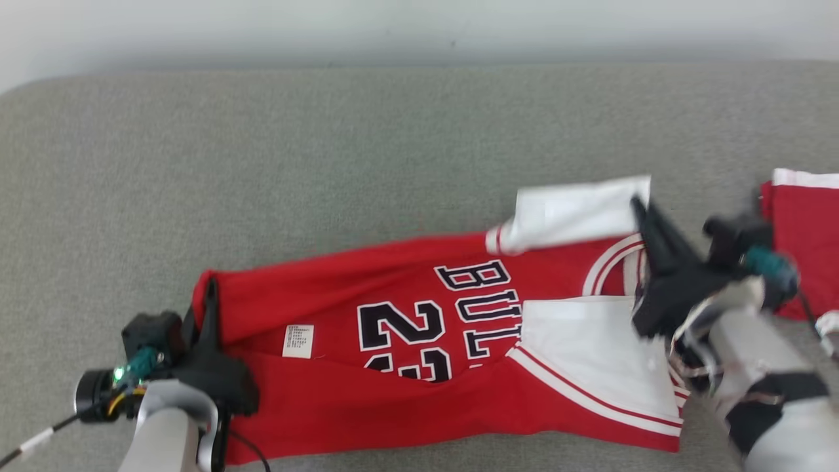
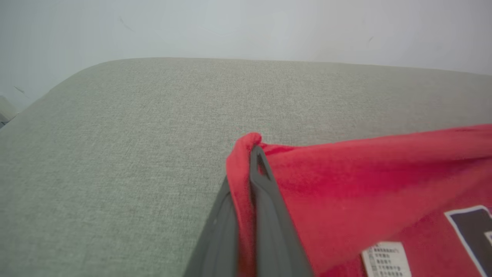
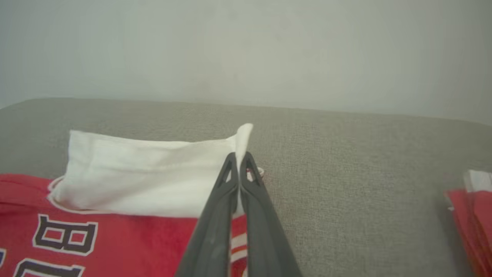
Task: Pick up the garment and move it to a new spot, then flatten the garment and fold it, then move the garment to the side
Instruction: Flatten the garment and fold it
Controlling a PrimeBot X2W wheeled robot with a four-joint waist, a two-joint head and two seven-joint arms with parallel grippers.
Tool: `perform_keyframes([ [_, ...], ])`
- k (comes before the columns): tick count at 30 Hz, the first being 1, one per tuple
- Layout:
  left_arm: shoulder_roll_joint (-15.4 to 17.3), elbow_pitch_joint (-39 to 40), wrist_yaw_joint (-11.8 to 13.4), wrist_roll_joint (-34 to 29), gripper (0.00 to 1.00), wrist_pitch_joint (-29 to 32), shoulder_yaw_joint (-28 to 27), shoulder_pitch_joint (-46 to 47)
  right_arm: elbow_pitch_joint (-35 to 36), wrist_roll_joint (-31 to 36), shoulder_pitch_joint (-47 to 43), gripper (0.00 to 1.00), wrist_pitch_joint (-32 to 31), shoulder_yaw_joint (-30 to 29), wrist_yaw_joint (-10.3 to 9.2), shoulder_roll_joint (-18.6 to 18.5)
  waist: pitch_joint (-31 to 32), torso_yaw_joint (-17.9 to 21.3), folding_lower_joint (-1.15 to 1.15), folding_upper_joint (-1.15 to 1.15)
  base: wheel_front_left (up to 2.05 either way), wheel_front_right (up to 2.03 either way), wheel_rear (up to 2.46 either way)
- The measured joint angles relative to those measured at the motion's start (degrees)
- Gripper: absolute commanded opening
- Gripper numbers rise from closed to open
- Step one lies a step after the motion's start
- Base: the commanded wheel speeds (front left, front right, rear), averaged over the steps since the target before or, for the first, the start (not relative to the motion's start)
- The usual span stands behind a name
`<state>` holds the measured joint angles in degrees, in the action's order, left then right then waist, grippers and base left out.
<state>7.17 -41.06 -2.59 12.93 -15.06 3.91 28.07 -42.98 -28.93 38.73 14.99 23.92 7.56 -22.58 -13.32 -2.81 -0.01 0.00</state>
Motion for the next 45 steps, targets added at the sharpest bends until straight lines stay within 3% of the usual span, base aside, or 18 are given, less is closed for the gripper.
perform_keyframes([
  [10, 0.45, 0.12, -1.01, -1.53, 0.00, 0.00, -1.24, -6.45, 3.61, 1.36, -11.54, 0.00, 0.00, -4.34, 0.00, 3.99, 4.48, 2.60, 0.00, 0.00, 0.00, 0.00, 0.00],
  [22, 0.37, 1.81, -2.21, -2.88, 0.00, 0.00, -2.91, -9.51, 5.78, 4.82, -17.81, 0.00, 0.00, -11.03, 0.00, 6.99, 7.27, 4.21, 0.00, -0.01, 0.00, 0.00, 0.00],
  [23, 0.32, 1.86, -2.18, -2.99, 0.07, 0.00, -3.09, -9.71, 5.59, 4.93, -18.11, 0.00, 0.00, -11.32, 0.00, 7.22, 7.31, 4.27, 0.00, 0.00, 0.00, 0.00, 0.00],
  [24, 0.19, 2.18, -1.92, -3.02, 0.28, 0.00, -3.48, -10.16, 5.16, 5.00, -18.49, 0.00, 0.00, -11.71, 0.00, 7.50, 7.33, 4.34, 0.00, -0.01, 0.00, 0.00, 0.00],
  [25, 0.00, 3.03, -1.74, -3.03, 0.97, 0.00, -4.04, -10.70, 4.60, 5.00, -18.86, 0.40, 0.00, -12.14, 0.00, 7.84, 7.36, 4.39, 0.01, 0.00, 0.00, 0.00, 0.00],
  [26, -0.01, 3.81, -1.38, -3.22, 1.00, 0.00, -4.47, -11.02, 4.39, 5.00, -19.21, 1.00, -0.01, -12.62, 0.00, 8.23, 7.39, 4.42, 0.01, 0.00, 0.00, 0.00, 0.00],
  [35, -2.13, 15.15, 3.11, -6.69, 1.00, 0.00, -8.22, -22.48, 8.84, 8.51, -23.57, 1.00, 0.10, -21.24, 0.00, 9.83, 8.96, 4.11, 0.01, 0.00, 0.00, 0.00, 0.00],
  [39, -2.65, 16.66, 3.37, -7.42, 1.00, 0.01, -8.98, -26.14, 9.11, 10.49, -25.37, 1.00, 0.09, -21.97, 0.00, 11.14, 10.25, 3.61, 0.01, 0.00, 0.00, 0.00, 0.00],
  [42, -3.69, 18.51, 5.06, -8.00, 1.00, 0.00, -7.65, -29.17, 9.06, 11.10, -25.96, 1.00, 0.09, -21.68, 0.00, 12.12, 11.37, 3.19, 0.01, 0.00, 0.00, 0.00, 0.00],
  [45, -3.87, 18.15, 4.53, -7.60, 1.00, 0.00, -7.71, -30.05, 8.94, 11.50, -26.22, 1.00, 0.10, -20.91, 0.00, 12.62, 12.24, 2.62, 0.00, 0.00, 0.00, 0.00, 0.00],
])
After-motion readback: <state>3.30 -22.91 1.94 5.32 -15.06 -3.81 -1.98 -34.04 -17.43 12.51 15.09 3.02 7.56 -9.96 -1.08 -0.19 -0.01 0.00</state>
